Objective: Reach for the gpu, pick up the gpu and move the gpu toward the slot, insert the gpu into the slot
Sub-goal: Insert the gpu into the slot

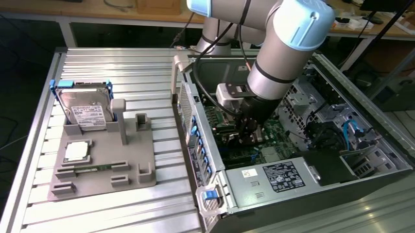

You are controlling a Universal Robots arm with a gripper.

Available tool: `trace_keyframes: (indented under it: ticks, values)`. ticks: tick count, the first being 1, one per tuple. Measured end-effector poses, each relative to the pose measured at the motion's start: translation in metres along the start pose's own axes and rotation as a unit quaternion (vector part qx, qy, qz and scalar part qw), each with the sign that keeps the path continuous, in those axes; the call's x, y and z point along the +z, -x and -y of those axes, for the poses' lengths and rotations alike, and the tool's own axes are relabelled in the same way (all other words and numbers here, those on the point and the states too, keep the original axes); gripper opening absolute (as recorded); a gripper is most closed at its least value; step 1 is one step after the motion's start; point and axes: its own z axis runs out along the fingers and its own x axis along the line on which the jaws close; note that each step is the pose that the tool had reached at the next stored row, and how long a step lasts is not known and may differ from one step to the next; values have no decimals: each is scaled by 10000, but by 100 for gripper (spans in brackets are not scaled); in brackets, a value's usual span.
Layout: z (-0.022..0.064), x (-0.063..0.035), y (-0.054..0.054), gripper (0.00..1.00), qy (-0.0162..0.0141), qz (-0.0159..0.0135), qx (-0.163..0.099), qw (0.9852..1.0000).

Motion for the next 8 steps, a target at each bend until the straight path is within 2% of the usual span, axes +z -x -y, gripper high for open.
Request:
trace_keyframes:
  ticks: [8]
  values:
    - [1,18,0,27,0,1,0,10000]
